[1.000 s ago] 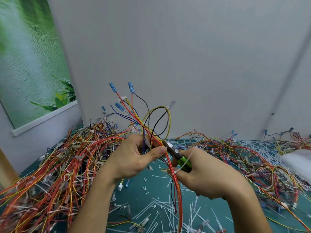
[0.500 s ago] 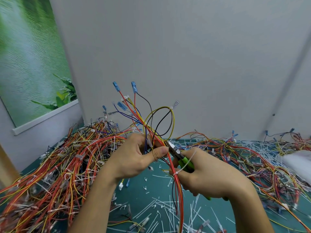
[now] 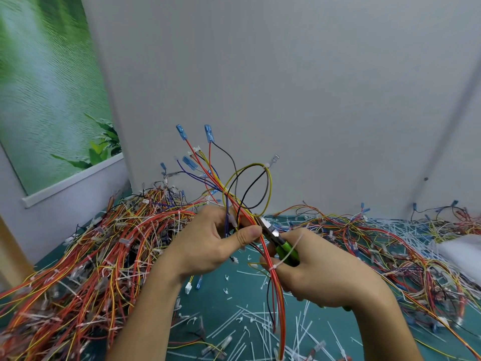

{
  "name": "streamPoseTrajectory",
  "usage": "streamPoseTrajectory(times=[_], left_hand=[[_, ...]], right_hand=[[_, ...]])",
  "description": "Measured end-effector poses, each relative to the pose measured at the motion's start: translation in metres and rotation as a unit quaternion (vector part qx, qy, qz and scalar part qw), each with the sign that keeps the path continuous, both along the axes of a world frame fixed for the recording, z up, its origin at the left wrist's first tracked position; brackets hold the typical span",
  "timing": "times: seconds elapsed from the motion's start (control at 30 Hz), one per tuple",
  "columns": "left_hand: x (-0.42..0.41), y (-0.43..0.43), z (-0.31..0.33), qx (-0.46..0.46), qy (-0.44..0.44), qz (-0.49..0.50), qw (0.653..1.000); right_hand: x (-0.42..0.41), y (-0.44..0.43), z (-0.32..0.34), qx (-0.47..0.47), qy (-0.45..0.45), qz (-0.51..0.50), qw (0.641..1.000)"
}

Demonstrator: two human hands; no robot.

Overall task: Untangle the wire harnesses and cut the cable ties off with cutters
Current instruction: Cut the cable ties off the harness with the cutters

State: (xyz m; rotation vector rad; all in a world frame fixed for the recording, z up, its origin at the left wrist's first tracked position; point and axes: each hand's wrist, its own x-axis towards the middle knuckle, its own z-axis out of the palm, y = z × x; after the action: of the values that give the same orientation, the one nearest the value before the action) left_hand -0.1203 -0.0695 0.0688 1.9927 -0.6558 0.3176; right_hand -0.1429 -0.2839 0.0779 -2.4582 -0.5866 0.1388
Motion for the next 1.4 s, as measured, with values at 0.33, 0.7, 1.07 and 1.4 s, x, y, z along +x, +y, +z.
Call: streamPoseTrajectory(times=[0.33,0.7,1.07,1.4], left_hand=[[-0.0025,0.0,0.0022,0.003,-0.004,-0.005,1.0],[0.0013,0.0023,-0.0013,0.016,-0.004,0.001,1.0],[0.001,0.0002,-0.0027,0.007,0.001,0.005,1.0],[-0.0001,0.0003,-0.0011,0.01,-0.005,0.009,1.0]], right_hand=[[0.0,-0.0002,0.0003,0.006,-0.001,-0.007,1.0],[0.0003,-0.0007,0.0005,-0.007,0.004,-0.013,1.0],[-0.0013,-0.0032,0.0027,0.005,0.034,-0.002,0.999],[0.0008,-0.003,0.0015,0.002,0.033,-0.005,0.999]])
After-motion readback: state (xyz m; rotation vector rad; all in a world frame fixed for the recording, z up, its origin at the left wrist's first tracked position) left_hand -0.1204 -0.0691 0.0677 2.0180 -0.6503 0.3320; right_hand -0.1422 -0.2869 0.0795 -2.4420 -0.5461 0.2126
